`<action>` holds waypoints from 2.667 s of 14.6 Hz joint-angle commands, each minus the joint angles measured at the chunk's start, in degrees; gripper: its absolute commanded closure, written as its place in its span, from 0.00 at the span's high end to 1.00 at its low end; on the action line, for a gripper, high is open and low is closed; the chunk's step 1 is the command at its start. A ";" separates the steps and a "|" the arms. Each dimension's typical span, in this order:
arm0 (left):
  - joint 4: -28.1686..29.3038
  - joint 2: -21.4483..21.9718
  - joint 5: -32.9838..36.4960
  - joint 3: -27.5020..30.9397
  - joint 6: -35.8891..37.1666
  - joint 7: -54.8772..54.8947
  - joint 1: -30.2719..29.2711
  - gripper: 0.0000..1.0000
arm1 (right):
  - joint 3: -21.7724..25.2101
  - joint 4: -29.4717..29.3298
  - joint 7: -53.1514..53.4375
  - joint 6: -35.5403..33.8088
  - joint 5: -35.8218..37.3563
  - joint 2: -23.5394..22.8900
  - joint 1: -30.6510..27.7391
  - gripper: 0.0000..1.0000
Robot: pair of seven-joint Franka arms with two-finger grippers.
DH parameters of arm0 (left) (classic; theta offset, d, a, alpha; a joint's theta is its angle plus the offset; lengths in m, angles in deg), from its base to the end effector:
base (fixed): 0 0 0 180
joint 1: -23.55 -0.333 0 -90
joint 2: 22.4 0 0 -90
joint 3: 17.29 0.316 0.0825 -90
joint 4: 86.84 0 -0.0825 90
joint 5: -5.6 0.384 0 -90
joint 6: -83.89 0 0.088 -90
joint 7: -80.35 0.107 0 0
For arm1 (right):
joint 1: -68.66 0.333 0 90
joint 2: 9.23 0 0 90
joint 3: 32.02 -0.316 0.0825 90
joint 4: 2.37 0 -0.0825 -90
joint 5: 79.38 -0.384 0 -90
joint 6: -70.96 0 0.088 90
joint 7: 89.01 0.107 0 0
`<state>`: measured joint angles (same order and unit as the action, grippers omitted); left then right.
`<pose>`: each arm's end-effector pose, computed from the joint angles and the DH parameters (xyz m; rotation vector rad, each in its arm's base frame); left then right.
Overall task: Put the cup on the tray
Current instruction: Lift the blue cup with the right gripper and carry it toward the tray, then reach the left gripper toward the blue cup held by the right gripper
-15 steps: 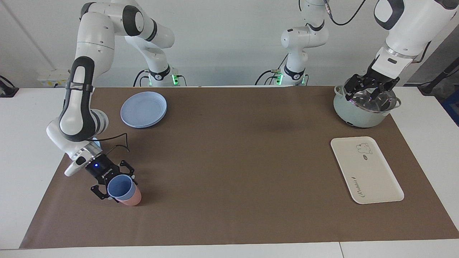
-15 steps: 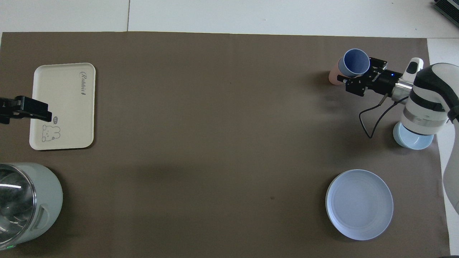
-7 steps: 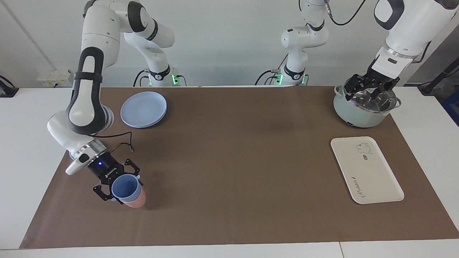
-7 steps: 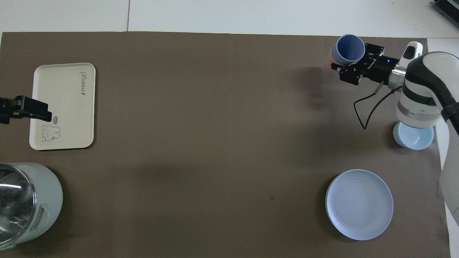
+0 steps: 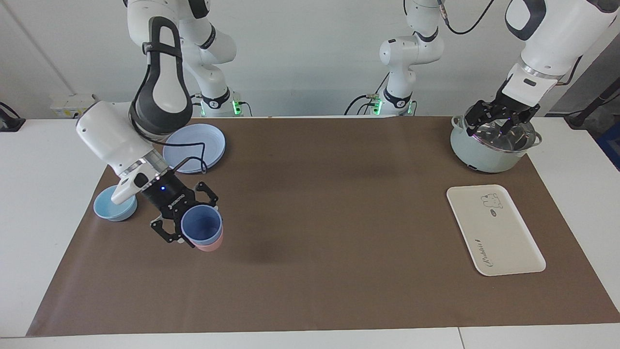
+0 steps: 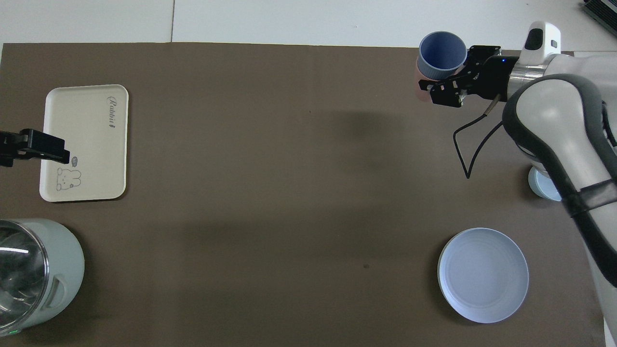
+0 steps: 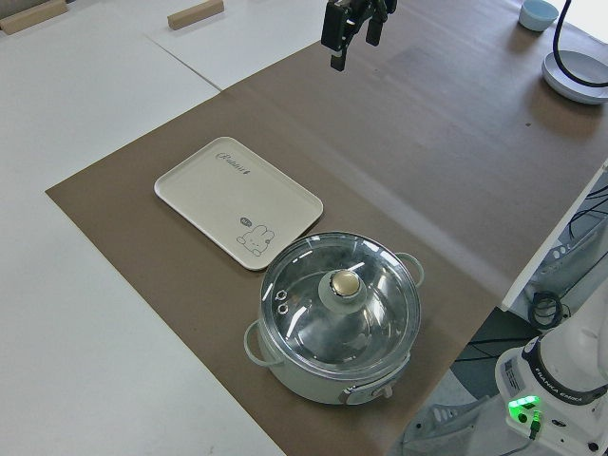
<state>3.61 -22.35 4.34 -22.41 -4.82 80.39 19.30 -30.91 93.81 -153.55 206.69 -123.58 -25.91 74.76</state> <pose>0.5515 -0.0108 0.6194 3.1195 -0.0250 -0.0463 0.6762 0.0686 0.4775 -2.4555 -0.9768 -0.8863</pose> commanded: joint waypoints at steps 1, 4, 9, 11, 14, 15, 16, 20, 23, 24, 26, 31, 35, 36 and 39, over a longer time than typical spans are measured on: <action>2.35 1.97 0.82 -0.34 -0.93 -0.48 -0.49 1.00 | -0.15 3.31 16.04 -1.50 11.63 4.81 4.51 0.00; 2.35 1.97 0.82 -0.34 -0.93 -0.48 -0.49 1.00 | -0.24 3.22 36.28 -2.31 25.17 6.13 11.28 0.00; 2.35 1.97 0.82 -0.34 -0.93 -0.48 -0.49 1.00 | -0.33 3.05 41.43 -2.74 32.40 5.52 15.43 0.00; 2.35 1.97 0.82 -0.34 -0.93 -0.48 -0.49 1.00 | -0.33 2.26 43.43 -5.54 38.28 5.08 17.53 0.00; 2.35 1.97 0.82 -0.34 -0.93 -0.48 -0.49 1.00 | -0.33 0.24 47.31 -10.02 41.56 4.91 19.64 0.00; 2.35 1.97 0.82 -0.34 -0.93 -0.48 -0.49 1.00 | -0.33 -0.46 47.32 -11.87 42.52 4.82 20.18 0.00; 2.35 1.97 0.73 -0.34 -0.93 -0.48 -0.49 1.00 | -0.33 -1.16 47.49 -13.54 44.01 4.82 20.44 0.00; 2.27 1.88 0.82 -0.60 -1.63 -0.40 0.46 1.00 | -0.33 -9.66 53.28 -24.77 47.88 2.46 23.87 0.00; 3.75 2.84 0.56 -1.30 -0.23 -1.27 2.40 1.00 | -0.24 -14.35 53.82 -33.23 48.59 0.33 25.28 0.00; 4.98 3.29 0.47 -1.22 -1.71 -2.49 4.32 1.00 | -0.33 -14.36 53.82 -33.77 49.46 0.51 25.45 0.00; 7.26 3.55 -2.58 -1.65 -8.72 -9.40 5.22 1.00 | -0.33 -14.36 54.96 -32.98 49.39 0.42 25.89 0.00; 9.73 0.84 -24.19 -1.65 -22.42 -22.60 8.72 0.99 | -0.41 -14.09 55.75 -32.37 49.56 0.42 26.77 0.00; 10.62 -5.04 -32.38 -1.65 -36.41 -28.78 16.54 0.98 | -0.41 -13.56 55.84 -31.57 49.56 0.42 26.77 0.00; 10.62 -6.19 -34.84 -1.65 -38.70 -28.78 17.69 0.96 | -0.41 -13.56 55.84 -31.49 49.56 0.42 26.77 0.00; 10.62 -7.25 -37.75 -1.65 -40.48 -28.52 21.55 0.96 | -0.41 -13.56 55.84 -31.49 49.56 0.42 26.77 0.00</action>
<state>14.03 -29.77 -31.11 -24.89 -43.87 52.48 38.45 -31.25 81.44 -99.36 174.89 -75.65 -24.77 101.39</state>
